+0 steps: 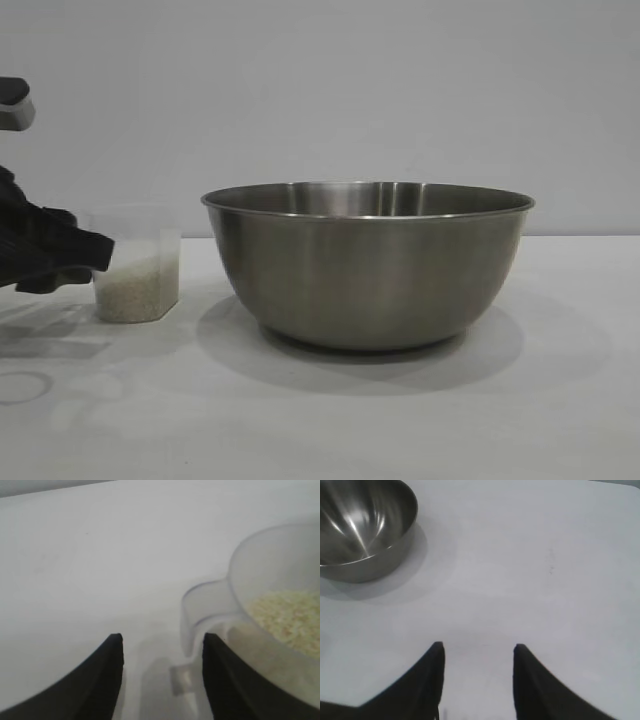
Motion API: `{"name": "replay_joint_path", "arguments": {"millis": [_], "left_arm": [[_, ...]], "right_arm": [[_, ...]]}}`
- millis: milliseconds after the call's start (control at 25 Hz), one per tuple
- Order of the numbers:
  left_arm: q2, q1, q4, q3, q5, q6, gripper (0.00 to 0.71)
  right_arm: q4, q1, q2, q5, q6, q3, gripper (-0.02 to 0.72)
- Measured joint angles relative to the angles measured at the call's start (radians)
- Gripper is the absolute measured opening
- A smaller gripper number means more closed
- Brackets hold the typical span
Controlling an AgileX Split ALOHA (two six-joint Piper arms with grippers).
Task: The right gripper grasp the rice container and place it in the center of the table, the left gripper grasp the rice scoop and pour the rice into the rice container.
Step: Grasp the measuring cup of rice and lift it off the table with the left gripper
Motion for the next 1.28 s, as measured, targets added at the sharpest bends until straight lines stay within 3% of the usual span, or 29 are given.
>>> {"name": "replay_joint_path", "arguments": {"millis": [560,840,1280], "left_arm": [[0.0,0.0,0.0,-0.047,0.0,0.0,0.351],[0.0,0.0,0.002,-0.047,0.0,0.0,0.0],[-0.108,0.0,0.067,-0.05,0.017,0.074,0.0]], "right_arm": [[0.0,0.0,0.0,0.0,0.0,0.0,0.295],[0.0,0.0,0.0,0.0,0.0,0.0,0.295],[0.0,0.0,0.0,0.0,0.0,0.0,0.295]]}}
